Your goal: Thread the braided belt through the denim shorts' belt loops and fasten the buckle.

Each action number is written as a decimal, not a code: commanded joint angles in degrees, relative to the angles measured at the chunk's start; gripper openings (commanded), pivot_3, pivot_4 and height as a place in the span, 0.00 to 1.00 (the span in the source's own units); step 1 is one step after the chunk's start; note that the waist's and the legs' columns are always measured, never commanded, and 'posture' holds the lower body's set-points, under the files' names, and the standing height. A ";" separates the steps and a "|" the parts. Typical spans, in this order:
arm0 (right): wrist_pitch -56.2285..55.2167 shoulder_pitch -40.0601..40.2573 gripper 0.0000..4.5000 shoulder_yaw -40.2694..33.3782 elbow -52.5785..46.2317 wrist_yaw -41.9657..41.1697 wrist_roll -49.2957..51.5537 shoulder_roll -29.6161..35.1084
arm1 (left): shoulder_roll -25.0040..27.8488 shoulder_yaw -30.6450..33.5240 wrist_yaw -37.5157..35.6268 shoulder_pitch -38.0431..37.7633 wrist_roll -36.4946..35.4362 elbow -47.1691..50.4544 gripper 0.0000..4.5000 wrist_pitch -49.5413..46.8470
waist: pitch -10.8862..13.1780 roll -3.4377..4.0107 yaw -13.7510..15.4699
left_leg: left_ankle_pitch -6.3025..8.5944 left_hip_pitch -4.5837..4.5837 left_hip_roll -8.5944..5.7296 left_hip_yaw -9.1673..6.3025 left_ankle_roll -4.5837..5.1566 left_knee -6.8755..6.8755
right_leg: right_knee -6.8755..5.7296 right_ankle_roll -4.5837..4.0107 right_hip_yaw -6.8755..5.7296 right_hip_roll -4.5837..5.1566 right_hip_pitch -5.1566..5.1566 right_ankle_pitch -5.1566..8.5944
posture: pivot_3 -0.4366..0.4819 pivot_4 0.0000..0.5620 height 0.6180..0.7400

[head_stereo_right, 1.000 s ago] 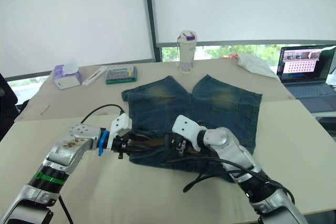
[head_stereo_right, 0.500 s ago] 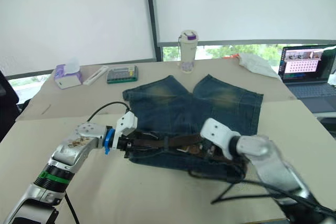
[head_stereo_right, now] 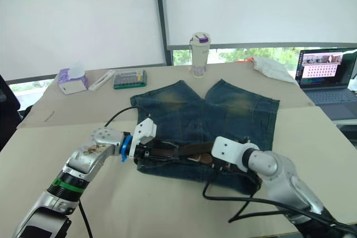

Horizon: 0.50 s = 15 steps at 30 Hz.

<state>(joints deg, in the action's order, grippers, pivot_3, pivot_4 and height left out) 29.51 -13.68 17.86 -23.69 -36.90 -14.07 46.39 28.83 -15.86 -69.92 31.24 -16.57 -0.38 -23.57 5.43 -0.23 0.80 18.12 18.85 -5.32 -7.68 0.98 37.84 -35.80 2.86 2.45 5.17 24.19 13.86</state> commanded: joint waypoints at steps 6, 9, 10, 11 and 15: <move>-3.10 -2.78 0.34 0.15 3.92 0.03 -3.35 -2.41 | -0.97 -0.22 3.41 0.31 1.29 3.88 0.49 1.86 | -0.01 0.01 -0.04 | -0.01 0.00 0.00 0.00 -0.01 0.00 | 0.00 0.00 0.00 0.00 0.00 0.00 | 0.48 0.27 1.00; -2.86 -3.00 0.14 -0.97 3.48 0.34 -3.24 -3.66 | -3.16 -0.69 7.83 1.91 3.30 4.16 0.49 0.89 | -0.01 0.01 0.02 | -0.01 0.00 0.00 0.00 -0.01 0.00 | 0.00 0.00 0.01 0.01 -0.01 0.00 | 0.48 0.27 1.00; -2.61 -3.05 0.06 -1.53 2.52 0.39 -3.51 -3.58 | -4.22 -1.61 9.66 3.19 4.93 4.27 0.49 0.70 | 0.00 0.00 0.11 | -0.01 0.00 0.00 0.00 -0.01 0.00 | 0.00 0.00 0.01 0.01 -0.02 0.00 | 0.48 0.27 1.00; -2.48 -3.00 0.00 -1.98 1.44 0.46 -3.98 -3.37 | -5.26 -2.55 11.20 4.35 6.47 4.31 0.49 0.52 | 0.00 -0.01 0.20 | -0.01 0.01 -0.01 0.00 -0.01 0.02 | 0.00 0.00 0.00 0.01 -0.02 0.00 | 0.48 0.27 1.00; -0.56 -2.92 0.00 -3.86 -3.30 -0.61 -5.34 -2.29 | -10.34 -4.65 17.73 8.86 9.99 3.16 0.49 -3.71 | 0.01 -0.02 0.30 | -0.01 0.03 -0.07 0.00 -0.01 0.03 | -0.01 0.01 0.01 0.01 -0.03 0.00 | 0.48 0.27 1.00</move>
<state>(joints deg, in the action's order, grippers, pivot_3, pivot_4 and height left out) 28.18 -15.63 16.48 -23.33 -37.29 -18.64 43.46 19.47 -20.21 -54.74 38.36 -7.81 1.67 -26.48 5.44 -0.24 1.09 18.11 18.89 -5.38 -7.68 0.97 37.88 -35.81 2.87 2.46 5.18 24.16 13.85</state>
